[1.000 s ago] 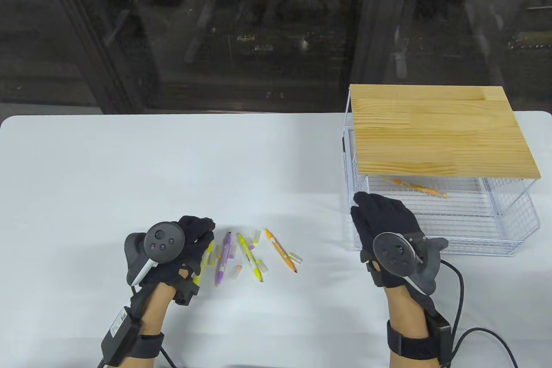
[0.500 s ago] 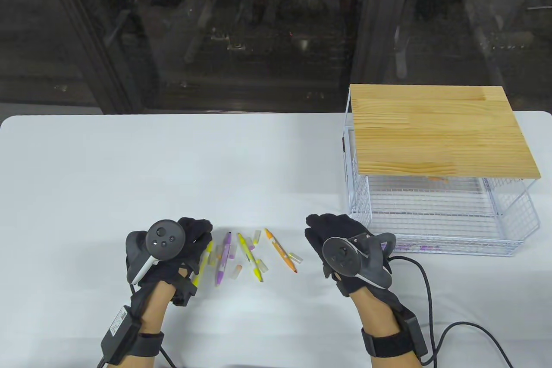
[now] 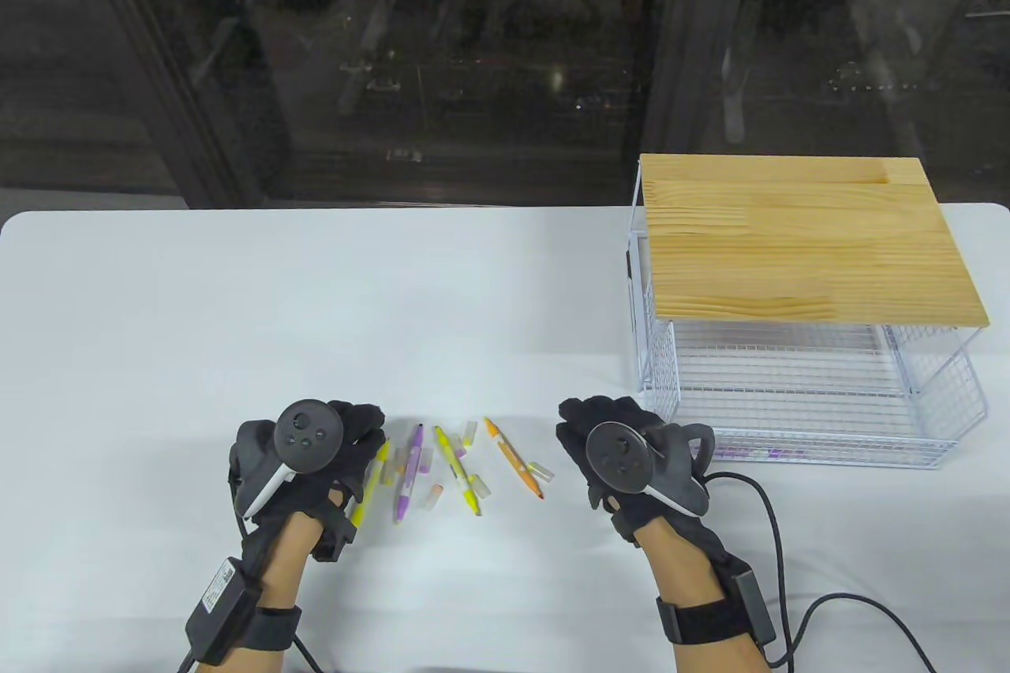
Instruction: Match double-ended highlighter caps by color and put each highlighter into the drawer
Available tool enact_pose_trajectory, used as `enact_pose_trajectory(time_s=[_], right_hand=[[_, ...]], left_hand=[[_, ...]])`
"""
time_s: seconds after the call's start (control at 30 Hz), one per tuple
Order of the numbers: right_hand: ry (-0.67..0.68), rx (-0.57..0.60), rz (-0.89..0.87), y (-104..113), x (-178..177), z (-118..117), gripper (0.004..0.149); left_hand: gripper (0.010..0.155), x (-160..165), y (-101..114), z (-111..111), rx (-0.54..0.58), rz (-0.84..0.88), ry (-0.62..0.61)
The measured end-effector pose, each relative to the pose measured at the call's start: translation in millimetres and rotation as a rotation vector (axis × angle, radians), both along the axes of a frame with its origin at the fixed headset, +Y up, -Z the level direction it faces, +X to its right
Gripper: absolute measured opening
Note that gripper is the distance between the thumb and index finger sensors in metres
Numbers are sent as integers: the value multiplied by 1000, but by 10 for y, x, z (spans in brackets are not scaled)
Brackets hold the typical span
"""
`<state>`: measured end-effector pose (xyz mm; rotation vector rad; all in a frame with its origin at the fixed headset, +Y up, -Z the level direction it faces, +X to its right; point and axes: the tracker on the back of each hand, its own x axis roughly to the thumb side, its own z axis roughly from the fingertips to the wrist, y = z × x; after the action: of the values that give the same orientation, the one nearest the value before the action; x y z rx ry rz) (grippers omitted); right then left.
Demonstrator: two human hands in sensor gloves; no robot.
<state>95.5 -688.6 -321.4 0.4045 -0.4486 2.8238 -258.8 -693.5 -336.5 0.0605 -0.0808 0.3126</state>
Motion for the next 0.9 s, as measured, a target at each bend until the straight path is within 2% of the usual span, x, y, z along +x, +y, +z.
enact_pose_trajectory(time_s=[0.17, 0.53, 0.9], right_hand=[[6, -24, 5, -3, -17, 3, 44], [15, -69, 18, -20, -43, -1, 45], [14, -90, 35, -26, -57, -9, 44]], left_hand=[[48, -23, -89, -51, -62, -47, 35], [51, -6, -389, -166, -292, -199, 120], [46, 39, -468, -197, -305, -239, 169]])
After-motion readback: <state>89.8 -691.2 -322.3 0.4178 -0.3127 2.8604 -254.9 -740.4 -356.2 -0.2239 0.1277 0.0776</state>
